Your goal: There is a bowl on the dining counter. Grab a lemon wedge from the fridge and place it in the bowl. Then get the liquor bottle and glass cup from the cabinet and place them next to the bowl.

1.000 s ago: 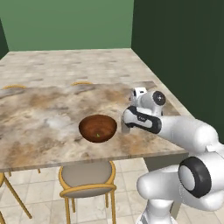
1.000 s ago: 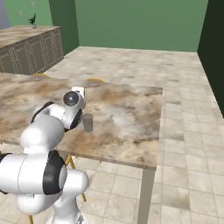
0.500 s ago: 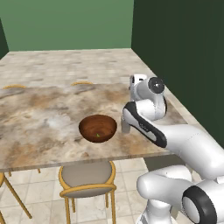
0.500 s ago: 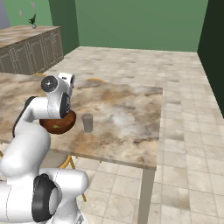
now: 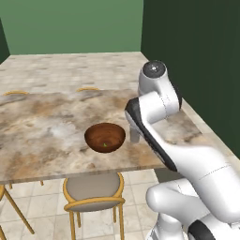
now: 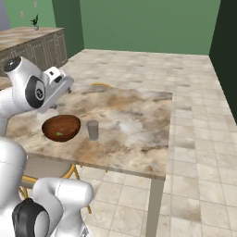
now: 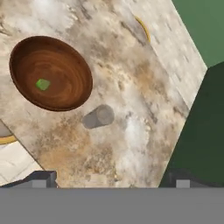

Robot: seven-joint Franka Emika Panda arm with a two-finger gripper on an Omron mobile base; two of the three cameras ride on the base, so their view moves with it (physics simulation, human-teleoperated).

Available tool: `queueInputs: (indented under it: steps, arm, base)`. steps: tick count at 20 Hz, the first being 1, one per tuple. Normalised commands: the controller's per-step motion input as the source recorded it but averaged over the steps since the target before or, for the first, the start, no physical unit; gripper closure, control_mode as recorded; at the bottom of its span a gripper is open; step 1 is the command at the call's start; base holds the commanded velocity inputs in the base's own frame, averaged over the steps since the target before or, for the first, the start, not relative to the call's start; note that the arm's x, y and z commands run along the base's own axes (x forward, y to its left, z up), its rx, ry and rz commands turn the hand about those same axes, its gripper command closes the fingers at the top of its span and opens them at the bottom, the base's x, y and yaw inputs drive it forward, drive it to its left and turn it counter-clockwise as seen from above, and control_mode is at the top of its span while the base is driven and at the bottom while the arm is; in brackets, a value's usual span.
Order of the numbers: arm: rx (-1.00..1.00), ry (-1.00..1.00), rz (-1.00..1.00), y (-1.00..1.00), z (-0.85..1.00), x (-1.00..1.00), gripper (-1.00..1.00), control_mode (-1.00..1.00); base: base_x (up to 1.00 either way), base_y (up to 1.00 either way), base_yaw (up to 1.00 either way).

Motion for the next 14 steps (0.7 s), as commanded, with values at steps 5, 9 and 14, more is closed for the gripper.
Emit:
queueInputs:
  steps: [5, 9, 14]
  arm:
    - [0.45, 0.03, -0.57, -0.17, 0.01, -1.00, -1.00, -1.00]
    - [0.56, 0.00, -0.43, -0.44, 0.00, -1.00, -1.00, -1.00]
    - [0.49, -0.04, -0.20, -0.41, -0.02, -0.77, -1.00, -1.00]
  base:
    - [0.00, 0.00, 0.00]
    - [0.00, 0.00, 0.00]
    - [0.00, 0.00, 0.00]
